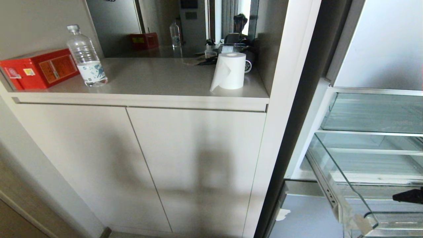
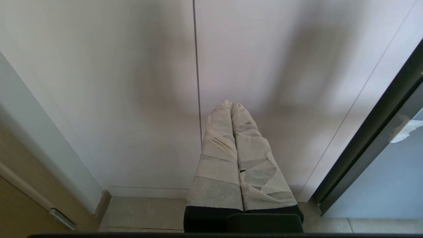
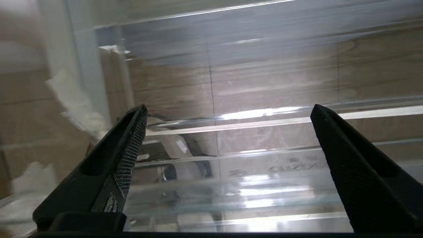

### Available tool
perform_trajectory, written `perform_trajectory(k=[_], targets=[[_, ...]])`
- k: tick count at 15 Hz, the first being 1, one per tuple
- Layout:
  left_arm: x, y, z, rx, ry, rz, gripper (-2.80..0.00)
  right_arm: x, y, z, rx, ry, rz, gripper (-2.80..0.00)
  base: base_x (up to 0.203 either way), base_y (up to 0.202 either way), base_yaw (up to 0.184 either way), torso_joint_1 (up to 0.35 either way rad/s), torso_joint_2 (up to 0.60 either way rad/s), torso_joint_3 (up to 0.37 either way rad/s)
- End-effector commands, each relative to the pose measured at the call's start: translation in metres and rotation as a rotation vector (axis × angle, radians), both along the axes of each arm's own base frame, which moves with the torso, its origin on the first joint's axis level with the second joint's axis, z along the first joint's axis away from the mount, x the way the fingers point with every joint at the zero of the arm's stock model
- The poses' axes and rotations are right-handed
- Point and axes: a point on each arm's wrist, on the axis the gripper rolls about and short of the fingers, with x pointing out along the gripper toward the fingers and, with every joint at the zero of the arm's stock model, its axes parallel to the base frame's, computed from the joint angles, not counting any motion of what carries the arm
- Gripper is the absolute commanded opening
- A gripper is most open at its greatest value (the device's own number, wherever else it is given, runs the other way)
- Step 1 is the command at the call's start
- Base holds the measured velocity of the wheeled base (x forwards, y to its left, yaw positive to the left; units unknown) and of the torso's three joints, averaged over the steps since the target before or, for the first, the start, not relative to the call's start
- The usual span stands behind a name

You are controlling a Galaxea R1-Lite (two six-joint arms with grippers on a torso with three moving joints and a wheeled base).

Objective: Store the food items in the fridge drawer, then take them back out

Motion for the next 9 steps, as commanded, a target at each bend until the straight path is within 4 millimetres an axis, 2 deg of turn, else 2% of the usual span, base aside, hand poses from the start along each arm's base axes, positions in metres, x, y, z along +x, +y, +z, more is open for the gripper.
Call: perform_trajectory(k=[1,2,9], targets=[[0.000,0.000,0.000,0.000,0.001,0.000,-2.80,-0.020,0.009,0.006,-0.021,-0.038,-0.007,0.00,0.000,0.000,0.000,0.000,0.00,0.000],[0.000,0.000,0.000,0.000,0.001,0.000,-2.80,-0.023,0.011,0.006,-0.020,-0.047,-0.002,0.00,0.000,0.000,0.000,0.000,0.00,0.000],[0.000,0.000,0.000,0.000,0.001,0.000,-2.80,0.005,-0.003,0.010,-0.002,-0.170,0.037,0.00,0.000,0.000,0.000,0.000,0.00,0.000]])
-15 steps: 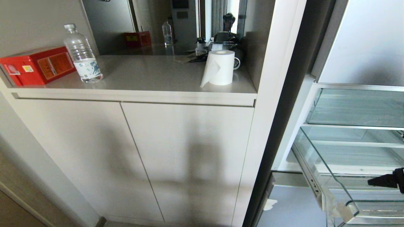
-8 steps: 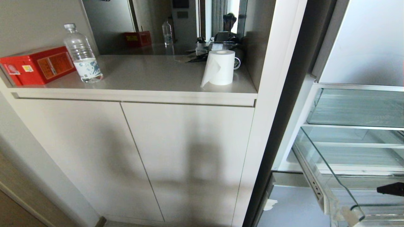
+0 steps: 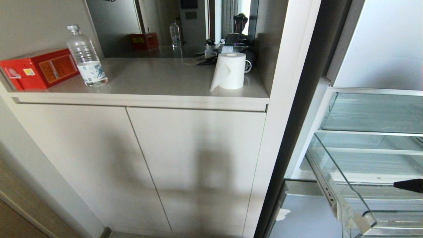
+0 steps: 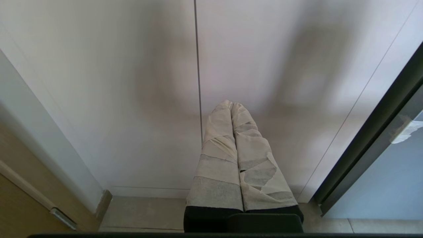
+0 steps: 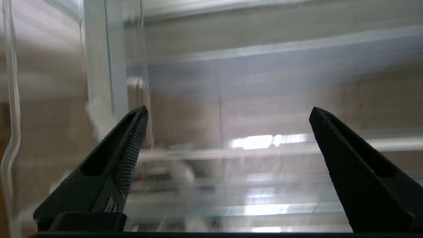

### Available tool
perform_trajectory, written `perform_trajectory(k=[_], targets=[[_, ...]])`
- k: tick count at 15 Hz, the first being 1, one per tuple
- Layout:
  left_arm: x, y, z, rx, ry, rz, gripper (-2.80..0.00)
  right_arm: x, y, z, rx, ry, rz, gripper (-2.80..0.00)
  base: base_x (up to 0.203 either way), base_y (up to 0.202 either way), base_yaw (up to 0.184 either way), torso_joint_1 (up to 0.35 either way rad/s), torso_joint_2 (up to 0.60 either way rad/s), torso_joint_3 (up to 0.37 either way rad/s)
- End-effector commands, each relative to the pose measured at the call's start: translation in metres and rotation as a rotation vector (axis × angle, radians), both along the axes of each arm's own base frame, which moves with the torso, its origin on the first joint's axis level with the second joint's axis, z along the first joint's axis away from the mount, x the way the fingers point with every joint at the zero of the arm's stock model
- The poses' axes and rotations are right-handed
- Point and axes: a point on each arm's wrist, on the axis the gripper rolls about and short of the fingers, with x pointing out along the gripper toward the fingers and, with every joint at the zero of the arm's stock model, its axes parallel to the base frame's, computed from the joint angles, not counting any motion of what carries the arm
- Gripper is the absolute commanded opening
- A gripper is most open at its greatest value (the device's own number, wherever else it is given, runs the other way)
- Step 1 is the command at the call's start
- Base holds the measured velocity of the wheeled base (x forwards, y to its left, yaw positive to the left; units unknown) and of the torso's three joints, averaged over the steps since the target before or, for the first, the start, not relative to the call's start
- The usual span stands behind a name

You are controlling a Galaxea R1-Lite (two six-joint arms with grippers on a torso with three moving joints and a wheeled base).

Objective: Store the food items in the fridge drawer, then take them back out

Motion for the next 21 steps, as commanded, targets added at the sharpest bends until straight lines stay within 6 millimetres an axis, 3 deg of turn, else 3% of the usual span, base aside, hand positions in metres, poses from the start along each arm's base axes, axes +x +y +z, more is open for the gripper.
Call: perform_trajectory(k=[1,4,6,7,10,14,16,21], targets=[[0.000,0.000,0.000,-0.001,0.001,0.000,-2.80,0.004,-0.003,-0.002,-0.003,-0.005,0.005,0.00,0.000,0.000,0.000,0.000,0.00,0.000],[0.000,0.000,0.000,-0.002,0.001,0.000,-2.80,0.004,-0.002,0.008,-0.029,-0.089,-0.017,0.00,0.000,0.000,0.000,0.000,0.00,0.000],[0.000,0.000,0.000,0.000,0.001,0.002,-2.80,-0.010,0.006,0.018,-0.053,-0.176,-0.011,0.00,0.000,0.000,0.000,0.000,0.00,0.000],[0.000,0.000,0.000,0.000,0.001,0.000,-2.80,-0.016,0.010,0.021,-0.060,-0.208,-0.002,-2.80,0.000,0.000,0.000,0.000,0.00,0.000],[0.000,0.000,0.000,0.000,0.001,0.000,-2.80,-0.034,0.021,0.029,-0.080,-0.277,-0.003,-2.80,0.000,0.000,0.000,0.000,0.00,0.000],[0.000,0.000,0.000,-0.002,0.001,0.000,-2.80,-0.043,0.027,0.014,-0.119,-0.371,-0.012,-2.80,0.000,0.000,0.000,0.000,0.00,0.000],[0.000,0.000,0.000,-0.001,0.001,0.000,-2.80,-0.053,0.034,0.016,-0.166,-0.458,-0.008,-2.80,0.000,0.000,0.000,0.000,0.00,0.000],[0.000,0.000,0.000,0.000,0.001,0.000,-2.80,-0.073,0.071,0.023,-0.138,-0.601,0.078,-2.80,0.000,0.000,0.000,0.000,0.00,0.000]])
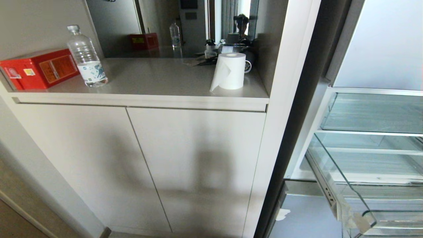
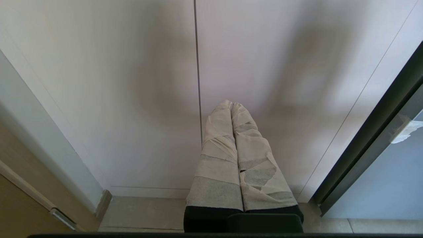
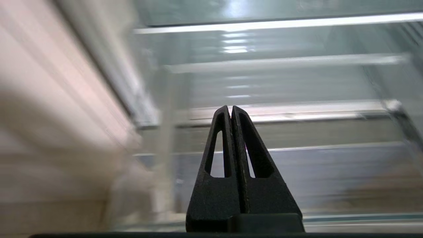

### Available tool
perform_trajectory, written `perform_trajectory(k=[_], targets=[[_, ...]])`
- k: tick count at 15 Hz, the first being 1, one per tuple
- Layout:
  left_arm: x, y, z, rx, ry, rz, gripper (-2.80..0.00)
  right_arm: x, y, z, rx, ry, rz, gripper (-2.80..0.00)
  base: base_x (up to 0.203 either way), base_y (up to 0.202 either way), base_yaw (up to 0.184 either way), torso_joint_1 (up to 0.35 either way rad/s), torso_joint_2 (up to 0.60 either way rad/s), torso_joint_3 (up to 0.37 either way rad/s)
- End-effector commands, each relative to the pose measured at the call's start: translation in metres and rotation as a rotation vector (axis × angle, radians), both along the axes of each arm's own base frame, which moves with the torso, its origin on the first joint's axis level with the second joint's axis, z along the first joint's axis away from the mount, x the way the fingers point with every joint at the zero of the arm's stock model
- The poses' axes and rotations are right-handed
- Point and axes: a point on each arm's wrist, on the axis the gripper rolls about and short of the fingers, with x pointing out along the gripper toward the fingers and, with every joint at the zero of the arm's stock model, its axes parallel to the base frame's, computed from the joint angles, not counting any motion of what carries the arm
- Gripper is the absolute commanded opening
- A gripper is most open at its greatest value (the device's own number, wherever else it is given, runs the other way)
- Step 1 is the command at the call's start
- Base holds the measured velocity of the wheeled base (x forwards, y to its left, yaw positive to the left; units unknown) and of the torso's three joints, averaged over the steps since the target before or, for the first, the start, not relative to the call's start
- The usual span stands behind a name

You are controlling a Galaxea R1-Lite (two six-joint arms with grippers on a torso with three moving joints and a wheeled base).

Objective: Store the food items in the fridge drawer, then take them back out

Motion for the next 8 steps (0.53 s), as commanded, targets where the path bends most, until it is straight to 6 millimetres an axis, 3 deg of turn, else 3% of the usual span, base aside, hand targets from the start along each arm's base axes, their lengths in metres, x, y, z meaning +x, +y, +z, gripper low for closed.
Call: perform_trajectory(k=[1,3,8], targets=[[0.000,0.000,0.000,-0.001,0.001,0.000,-2.80,-0.019,0.020,0.001,-0.025,-0.071,0.094,-2.80,0.000,0.000,0.000,0.000,0.00,0.000],[0.000,0.000,0.000,-0.001,0.001,0.000,-2.80,-0.040,0.031,-0.011,-0.062,-0.109,0.151,-2.80,0.000,0.000,0.000,0.000,0.00,0.000],[0.000,0.000,0.000,0.000,0.001,0.000,-2.80,-0.074,0.035,-0.059,-0.178,-0.098,0.157,-2.80,0.000,0.000,0.000,0.000,0.00,0.000]])
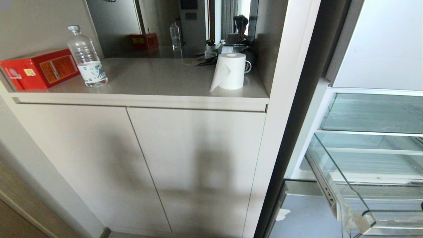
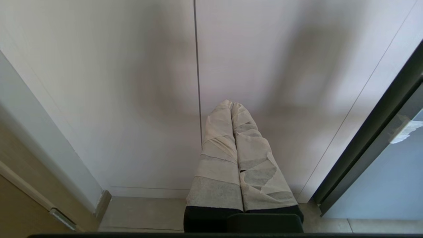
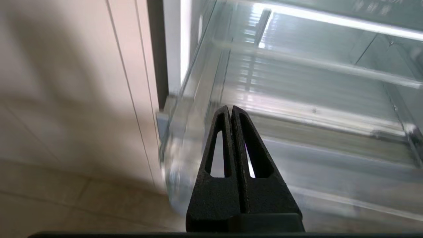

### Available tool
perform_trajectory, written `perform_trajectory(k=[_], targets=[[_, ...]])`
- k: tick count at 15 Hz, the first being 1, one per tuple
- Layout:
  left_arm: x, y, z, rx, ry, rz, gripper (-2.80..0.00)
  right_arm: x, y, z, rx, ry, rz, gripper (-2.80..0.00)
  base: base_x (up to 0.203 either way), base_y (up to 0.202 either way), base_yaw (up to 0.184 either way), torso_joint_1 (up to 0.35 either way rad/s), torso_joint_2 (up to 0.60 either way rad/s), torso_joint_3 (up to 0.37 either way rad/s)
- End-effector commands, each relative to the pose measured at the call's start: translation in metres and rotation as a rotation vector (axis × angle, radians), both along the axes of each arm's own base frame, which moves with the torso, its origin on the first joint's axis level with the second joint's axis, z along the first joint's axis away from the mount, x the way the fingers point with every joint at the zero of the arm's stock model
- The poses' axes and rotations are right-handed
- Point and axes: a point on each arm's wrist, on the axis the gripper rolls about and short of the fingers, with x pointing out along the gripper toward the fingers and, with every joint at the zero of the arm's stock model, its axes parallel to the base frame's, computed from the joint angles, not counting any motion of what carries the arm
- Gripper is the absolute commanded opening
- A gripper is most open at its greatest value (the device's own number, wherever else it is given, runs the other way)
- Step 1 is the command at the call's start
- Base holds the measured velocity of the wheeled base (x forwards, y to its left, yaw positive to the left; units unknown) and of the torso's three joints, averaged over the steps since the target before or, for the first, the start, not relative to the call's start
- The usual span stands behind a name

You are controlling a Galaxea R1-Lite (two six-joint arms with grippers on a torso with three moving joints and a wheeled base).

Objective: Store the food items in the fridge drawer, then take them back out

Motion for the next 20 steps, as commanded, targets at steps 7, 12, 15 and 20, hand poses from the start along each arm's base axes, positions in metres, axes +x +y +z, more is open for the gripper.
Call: perform_trajectory(k=[7,12,15,20], targets=[[0.000,0.000,0.000,0.000,0.001,0.000,-2.80,-0.061,0.001,-0.065,-0.063,-0.081,0.013,-2.80,0.000,0.000,0.000,0.000,0.00,0.000],[0.000,0.000,0.000,0.000,0.001,0.000,-2.80,-0.066,0.001,-0.075,-0.013,-0.118,0.000,-2.80,0.000,0.000,0.000,0.000,0.00,0.000],[0.000,0.000,0.000,0.000,0.001,0.000,-2.80,-0.066,0.000,-0.075,-0.005,-0.119,-0.008,-2.80,0.000,0.000,0.000,0.000,0.00,0.000],[0.000,0.000,0.000,0.000,0.001,0.000,-2.80,-0.066,0.000,-0.075,-0.011,-0.118,-0.007,-2.80,0.000,0.000,0.000,0.000,0.00,0.000]])
